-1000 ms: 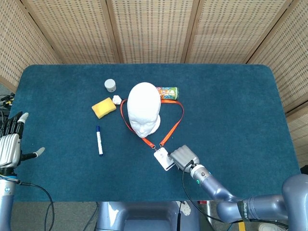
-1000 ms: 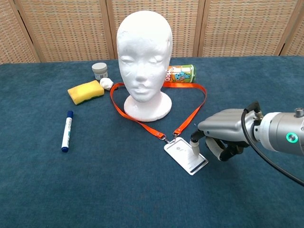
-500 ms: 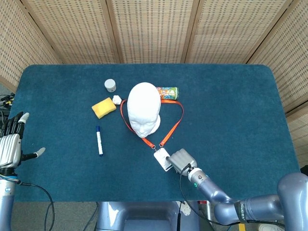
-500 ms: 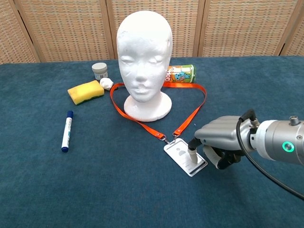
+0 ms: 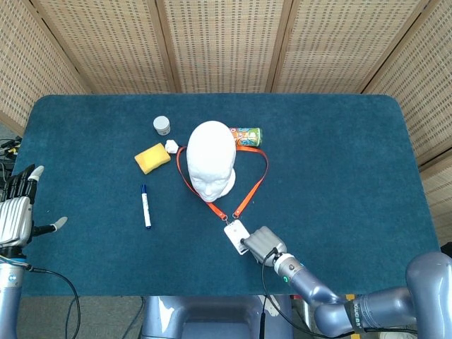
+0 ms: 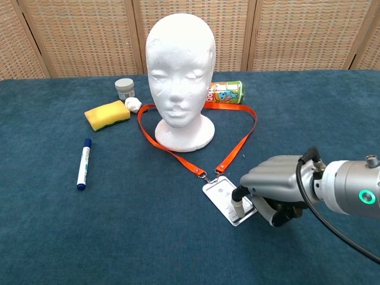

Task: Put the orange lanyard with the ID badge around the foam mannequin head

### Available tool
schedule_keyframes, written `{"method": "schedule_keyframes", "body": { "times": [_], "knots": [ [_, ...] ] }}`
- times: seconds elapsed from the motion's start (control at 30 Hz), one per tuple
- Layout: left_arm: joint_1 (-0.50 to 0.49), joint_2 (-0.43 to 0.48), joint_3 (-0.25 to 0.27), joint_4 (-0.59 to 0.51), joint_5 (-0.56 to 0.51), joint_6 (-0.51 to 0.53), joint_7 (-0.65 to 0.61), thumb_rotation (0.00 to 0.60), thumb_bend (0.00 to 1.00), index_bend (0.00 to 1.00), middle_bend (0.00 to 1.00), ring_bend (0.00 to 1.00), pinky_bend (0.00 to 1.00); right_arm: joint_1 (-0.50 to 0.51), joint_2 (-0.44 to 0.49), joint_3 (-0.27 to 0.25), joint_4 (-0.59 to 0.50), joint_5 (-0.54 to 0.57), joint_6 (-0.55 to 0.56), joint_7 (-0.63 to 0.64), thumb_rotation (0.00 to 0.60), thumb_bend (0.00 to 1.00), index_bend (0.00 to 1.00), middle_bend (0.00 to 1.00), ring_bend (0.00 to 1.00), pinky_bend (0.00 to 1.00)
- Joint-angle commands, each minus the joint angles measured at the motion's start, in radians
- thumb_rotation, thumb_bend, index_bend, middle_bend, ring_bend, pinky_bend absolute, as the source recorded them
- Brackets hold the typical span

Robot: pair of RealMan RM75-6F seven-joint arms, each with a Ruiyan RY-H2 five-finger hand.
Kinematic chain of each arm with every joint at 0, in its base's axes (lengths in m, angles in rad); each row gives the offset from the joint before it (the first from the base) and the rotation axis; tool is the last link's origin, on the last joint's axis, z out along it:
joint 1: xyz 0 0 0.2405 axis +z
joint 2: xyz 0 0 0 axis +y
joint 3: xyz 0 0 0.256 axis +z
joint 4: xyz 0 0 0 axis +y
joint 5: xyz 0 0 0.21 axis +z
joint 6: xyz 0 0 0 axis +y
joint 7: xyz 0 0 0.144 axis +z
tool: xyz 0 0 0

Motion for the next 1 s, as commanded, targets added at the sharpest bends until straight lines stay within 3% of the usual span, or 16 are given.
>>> {"method": "schedule_keyframes", "body": {
  "times": [0.03, 1.0],
  "knots": [
    [0.0, 0.0, 0.0, 0.0, 0.0, 0.0, 0.0, 0.6, 0.01, 0.0, 0.0, 0.0, 0.0, 0.003, 0.003, -0.009, -0.014, -0.001, -0.001, -0.005, 0.6, 0.97, 0.35, 0.7, 0.55, 0.78],
    [-0.001, 0.002, 0.0, -0.002, -0.004, -0.006, -0.001, 0.6, 0.01, 0.0, 0.0, 0.0, 0.0, 0.027, 0.041, -0.073, -0.155, -0.065, -0.012, -0.012, 0.6, 0.97, 0.37, 0.7, 0.55, 0.78]
  ]
}}
